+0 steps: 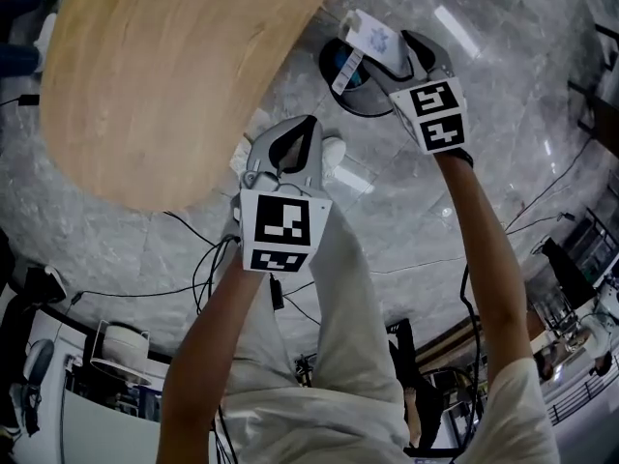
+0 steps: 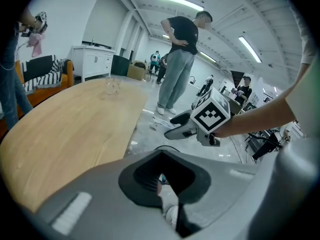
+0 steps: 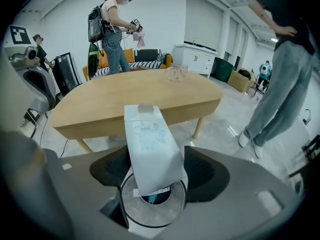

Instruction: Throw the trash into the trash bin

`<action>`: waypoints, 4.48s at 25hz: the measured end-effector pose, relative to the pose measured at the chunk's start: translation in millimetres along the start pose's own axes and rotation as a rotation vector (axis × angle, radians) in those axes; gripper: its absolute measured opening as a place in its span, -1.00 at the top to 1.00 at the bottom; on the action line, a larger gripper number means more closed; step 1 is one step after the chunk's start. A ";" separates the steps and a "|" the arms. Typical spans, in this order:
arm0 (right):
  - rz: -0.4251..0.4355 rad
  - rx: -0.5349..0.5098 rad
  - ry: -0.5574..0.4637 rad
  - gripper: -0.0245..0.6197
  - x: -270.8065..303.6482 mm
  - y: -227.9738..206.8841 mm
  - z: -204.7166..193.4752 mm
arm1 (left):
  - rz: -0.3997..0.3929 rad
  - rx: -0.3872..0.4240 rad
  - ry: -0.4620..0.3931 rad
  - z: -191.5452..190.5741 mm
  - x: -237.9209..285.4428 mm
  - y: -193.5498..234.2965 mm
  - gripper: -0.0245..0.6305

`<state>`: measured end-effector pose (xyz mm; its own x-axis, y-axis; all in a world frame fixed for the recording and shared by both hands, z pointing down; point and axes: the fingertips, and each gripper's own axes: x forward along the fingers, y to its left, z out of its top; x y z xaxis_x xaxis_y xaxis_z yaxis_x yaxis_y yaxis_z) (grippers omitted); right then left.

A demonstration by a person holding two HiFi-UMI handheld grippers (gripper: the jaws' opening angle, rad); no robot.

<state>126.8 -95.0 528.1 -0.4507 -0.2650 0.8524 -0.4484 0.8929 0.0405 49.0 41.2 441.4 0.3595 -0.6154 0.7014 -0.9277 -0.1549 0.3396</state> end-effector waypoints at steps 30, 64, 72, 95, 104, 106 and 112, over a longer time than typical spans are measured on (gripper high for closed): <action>0.069 0.220 0.101 -0.19 82.5 -4.9 -207.9 | -0.018 0.039 0.122 -76.6 143.8 -62.7 0.93; 0.001 0.507 -0.103 0.72 -130.9 10.0 -130.1 | -0.075 0.143 0.083 18.3 24.8 -173.2 0.93; -0.025 0.555 -0.249 0.80 -229.3 12.0 -47.0 | -0.040 0.148 0.000 92.2 -29.4 -183.7 0.93; -0.040 0.428 -0.672 0.84 -517.8 36.2 137.1 | 0.044 0.212 -0.302 249.3 -266.7 -275.4 0.93; 0.011 0.337 -0.764 0.84 -586.0 85.9 182.9 | 0.073 0.231 -0.424 268.9 -362.5 -287.4 0.93; 0.010 0.319 -0.784 0.84 -600.0 95.7 189.3 | 0.068 0.239 -0.445 269.3 -374.5 -290.0 0.93; -0.001 0.290 -0.831 0.84 -633.7 118.3 195.7 | 0.051 0.235 -0.469 259.1 -399.5 -297.6 0.93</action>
<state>208.4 107.3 -109.3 -0.8153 -0.5459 0.1929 -0.5768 0.7947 -0.1889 155.5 132.9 -102.2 0.2802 -0.8979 0.3394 -0.9596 -0.2523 0.1247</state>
